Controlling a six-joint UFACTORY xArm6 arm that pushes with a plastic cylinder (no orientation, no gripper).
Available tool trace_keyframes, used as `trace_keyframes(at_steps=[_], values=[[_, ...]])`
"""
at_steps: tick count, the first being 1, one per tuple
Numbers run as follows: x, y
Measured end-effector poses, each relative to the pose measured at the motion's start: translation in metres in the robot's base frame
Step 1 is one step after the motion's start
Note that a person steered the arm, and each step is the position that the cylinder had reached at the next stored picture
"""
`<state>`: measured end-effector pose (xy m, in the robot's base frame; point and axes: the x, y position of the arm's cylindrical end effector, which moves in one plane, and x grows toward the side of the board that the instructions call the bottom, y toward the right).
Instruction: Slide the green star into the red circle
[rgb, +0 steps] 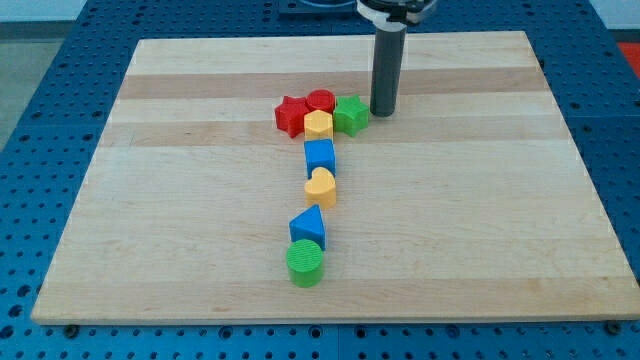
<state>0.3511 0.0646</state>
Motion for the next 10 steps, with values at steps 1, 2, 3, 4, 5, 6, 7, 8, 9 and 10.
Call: trace_keyframes(at_steps=[1, 2, 3, 4, 5, 6, 7, 8, 9, 10], values=[[0.000, 0.000], [0.000, -0.001], [0.000, -0.004], [0.000, -0.010], [0.000, -0.015], [0.000, -0.018], [0.000, -0.020], [0.000, -0.019], [0.000, -0.010], [0.011, 0.004]])
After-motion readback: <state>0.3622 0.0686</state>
